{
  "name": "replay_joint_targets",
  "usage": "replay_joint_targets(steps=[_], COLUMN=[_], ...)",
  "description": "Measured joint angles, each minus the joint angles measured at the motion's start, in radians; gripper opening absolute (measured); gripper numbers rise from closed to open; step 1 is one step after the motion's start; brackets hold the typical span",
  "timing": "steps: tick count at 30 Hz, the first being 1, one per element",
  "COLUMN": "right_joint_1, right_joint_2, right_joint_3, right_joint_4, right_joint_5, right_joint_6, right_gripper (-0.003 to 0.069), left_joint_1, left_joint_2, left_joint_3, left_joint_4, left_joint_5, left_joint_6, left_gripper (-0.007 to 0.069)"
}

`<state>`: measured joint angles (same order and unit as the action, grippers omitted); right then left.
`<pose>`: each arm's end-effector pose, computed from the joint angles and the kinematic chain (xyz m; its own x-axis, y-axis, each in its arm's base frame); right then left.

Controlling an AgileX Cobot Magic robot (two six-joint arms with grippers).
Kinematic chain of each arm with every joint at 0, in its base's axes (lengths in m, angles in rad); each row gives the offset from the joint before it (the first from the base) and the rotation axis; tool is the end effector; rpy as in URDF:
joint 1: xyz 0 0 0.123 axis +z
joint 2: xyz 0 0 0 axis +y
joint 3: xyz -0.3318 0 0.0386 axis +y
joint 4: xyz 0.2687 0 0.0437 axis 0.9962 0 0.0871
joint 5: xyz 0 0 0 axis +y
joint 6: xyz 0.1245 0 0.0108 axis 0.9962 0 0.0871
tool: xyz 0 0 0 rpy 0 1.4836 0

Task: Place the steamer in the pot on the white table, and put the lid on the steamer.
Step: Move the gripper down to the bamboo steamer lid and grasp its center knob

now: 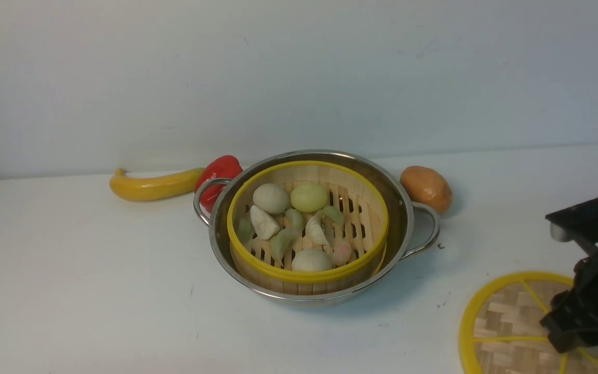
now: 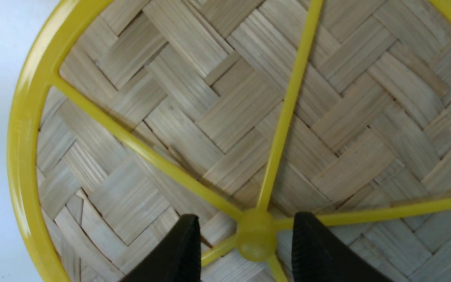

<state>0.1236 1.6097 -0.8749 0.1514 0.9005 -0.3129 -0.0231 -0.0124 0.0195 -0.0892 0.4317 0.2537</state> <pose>0.2796 0.0496 0.1813 -0.9412 -0.3337 -0.0532 -0.3377 0.9349 0.1092 0.0539 -0.0059 0.1564 -0.3278 0.1793 -0.9276 0.1161 0.9820 0.1488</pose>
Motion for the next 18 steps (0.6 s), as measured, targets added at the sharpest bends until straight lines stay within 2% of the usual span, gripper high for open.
replay_joint_targets(steps=[12,18], right_joint_1=[0.000,0.000], right_joint_2=[0.000,0.000], right_joint_3=[0.000,0.000], right_joint_4=[-0.011,-0.010], right_joint_5=[0.008,0.009], right_joint_6=[0.000,0.001], right_gripper=[0.0293,0.0254], left_joint_1=[0.000,0.000], left_joint_2=[0.000,0.000], left_joint_3=[0.000,0.000], left_joint_4=[0.000,0.000], left_joint_5=[0.000,0.000], left_joint_6=[0.000,0.000], left_gripper=[0.0421,0.0421])
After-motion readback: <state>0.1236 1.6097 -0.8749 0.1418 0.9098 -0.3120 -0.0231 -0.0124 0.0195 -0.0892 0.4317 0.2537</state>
